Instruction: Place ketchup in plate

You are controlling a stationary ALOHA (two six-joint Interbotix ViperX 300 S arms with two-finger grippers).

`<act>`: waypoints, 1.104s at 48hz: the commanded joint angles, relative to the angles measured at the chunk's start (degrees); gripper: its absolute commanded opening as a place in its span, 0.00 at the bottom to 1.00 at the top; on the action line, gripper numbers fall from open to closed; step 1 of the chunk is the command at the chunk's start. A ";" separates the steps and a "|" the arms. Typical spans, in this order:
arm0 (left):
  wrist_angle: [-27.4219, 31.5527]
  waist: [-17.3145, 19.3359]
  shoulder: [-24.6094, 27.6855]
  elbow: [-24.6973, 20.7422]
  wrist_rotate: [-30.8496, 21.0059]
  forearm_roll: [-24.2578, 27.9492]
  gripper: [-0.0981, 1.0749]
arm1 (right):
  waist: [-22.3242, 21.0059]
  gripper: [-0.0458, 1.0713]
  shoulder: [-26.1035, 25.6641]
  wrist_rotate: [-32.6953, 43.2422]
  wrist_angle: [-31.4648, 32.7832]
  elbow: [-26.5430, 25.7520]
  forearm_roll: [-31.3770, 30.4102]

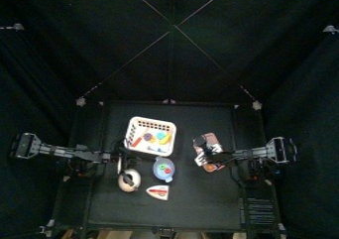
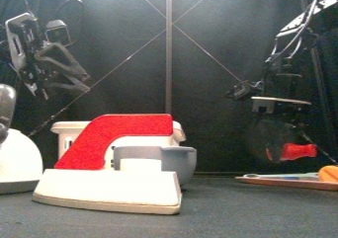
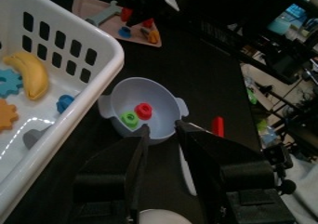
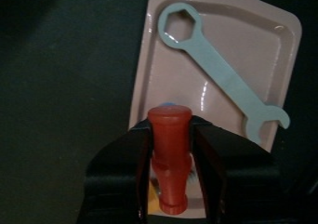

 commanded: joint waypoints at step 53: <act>-0.53 1.05 0.00 -0.70 0.53 -1.14 0.70 | -7.91 0.79 -4.83 -0.26 -16.61 10.11 1.41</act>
